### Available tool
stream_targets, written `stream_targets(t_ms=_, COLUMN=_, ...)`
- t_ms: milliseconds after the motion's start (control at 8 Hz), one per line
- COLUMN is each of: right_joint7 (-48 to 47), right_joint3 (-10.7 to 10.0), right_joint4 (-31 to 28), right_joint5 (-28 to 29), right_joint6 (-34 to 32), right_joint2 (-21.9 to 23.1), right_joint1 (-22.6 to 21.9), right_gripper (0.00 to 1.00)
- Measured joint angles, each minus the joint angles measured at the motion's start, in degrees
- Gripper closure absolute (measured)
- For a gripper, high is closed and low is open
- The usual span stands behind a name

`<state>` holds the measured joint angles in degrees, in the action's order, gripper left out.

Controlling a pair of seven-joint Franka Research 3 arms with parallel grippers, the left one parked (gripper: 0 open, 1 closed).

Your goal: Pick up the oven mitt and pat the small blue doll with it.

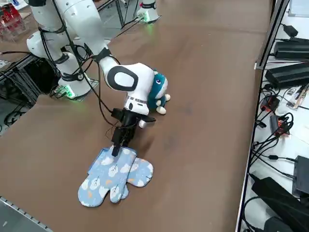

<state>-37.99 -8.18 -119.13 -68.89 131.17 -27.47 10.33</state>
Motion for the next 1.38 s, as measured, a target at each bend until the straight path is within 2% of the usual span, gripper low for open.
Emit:
stream_targets(t_ms=375, right_joint7=-0.19, right_joint3=0.0, right_joint4=-0.03, right_joint5=0.0, right_joint6=-0.2, right_joint2=-0.02, right_joint1=0.02, right_gripper=0.22)
stream_targets(t_ms=500, right_joint7=-0.69, right_joint3=0.0, right_joint4=-0.04, right_joint5=0.0, right_joint6=-0.22, right_joint2=-0.05, right_joint1=0.02, right_gripper=0.36)
stream_targets(t_ms=750, right_joint7=-1.76, right_joint3=0.0, right_joint4=-0.06, right_joint5=0.0, right_joint6=-0.22, right_joint2=-0.49, right_joint1=0.02, right_gripper=0.53)
stream_targets(t_ms=1000, right_joint7=-1.99, right_joint3=0.02, right_joint4=-0.06, right_joint5=-0.1, right_joint6=-0.22, right_joint2=-1.11, right_joint1=0.01, right_gripper=0.54)
stream_targets(t_ms=1250, right_joint7=-2.08, right_joint3=0.15, right_joint4=-0.02, right_joint5=-0.17, right_joint6=-0.22, right_joint2=-1.26, right_joint1=-0.01, right_gripper=0.67)
stream_targets(t_ms=1375, right_joint7=-2.14, right_joint3=0.31, right_joint4=0.14, right_joint5=-0.17, right_joint6=-0.21, right_joint2=-1.24, right_joint1=-0.05, right_gripper=0.88)
